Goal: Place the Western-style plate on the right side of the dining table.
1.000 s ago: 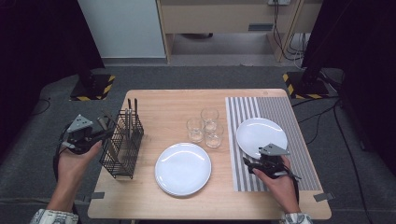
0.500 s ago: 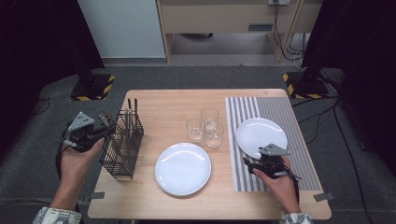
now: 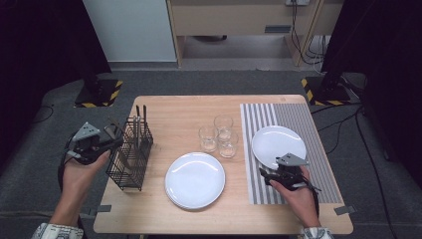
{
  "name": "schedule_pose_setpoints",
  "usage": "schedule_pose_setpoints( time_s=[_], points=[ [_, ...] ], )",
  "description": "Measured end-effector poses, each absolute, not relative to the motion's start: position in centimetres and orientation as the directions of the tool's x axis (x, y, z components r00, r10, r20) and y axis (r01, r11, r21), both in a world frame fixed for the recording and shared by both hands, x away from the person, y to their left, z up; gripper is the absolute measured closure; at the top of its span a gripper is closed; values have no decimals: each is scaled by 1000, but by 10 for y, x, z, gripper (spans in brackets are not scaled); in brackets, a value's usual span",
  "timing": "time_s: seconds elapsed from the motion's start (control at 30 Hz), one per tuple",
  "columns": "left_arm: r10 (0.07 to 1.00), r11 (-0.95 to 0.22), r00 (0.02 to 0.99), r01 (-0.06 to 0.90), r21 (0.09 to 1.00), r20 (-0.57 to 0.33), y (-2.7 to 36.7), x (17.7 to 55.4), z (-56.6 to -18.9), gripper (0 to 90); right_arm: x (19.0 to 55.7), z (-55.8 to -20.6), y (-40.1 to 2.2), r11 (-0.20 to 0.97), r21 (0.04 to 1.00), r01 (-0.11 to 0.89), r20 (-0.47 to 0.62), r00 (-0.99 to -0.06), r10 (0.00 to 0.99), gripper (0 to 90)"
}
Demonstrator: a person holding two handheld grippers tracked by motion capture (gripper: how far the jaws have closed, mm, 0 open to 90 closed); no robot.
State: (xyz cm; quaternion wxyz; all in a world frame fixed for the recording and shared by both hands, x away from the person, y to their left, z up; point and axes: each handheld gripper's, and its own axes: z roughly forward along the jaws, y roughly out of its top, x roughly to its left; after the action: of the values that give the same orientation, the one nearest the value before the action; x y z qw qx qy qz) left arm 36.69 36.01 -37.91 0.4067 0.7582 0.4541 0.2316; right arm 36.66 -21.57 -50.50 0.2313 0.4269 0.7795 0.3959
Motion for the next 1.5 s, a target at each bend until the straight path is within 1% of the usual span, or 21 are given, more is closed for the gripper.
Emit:
schedule_pose_setpoints(
  time_s=[0.63, 0.77, 0.93, 1.2, 1.5],
  points=[
    [859, -281, 512, 512, 812, -25, 361, 365, -393, 802, 367, -505, -217, 318, 816, 483, -18, -529, 848, 212],
    [857, -297, 516, 516, 804, -15, 360, 364, -394, 796, 367, -505, -217, 320, 814, 485, -17, -530, 848, 212],
    [858, -303, 513, 526, 795, -13, 361, 364, -398, 808, 367, -505, -217, 320, 814, 485, -17, -530, 848, 213],
    [860, -306, 511, 516, 800, 0, 361, 364, -397, 822, 367, -506, -216, 323, 814, 484, -19, -532, 846, 213],
    [850, -309, 527, 484, 819, 9, 362, 359, -383, 822, 366, -505, -216, 320, 814, 485, -16, -532, 847, 211]
  ],
)
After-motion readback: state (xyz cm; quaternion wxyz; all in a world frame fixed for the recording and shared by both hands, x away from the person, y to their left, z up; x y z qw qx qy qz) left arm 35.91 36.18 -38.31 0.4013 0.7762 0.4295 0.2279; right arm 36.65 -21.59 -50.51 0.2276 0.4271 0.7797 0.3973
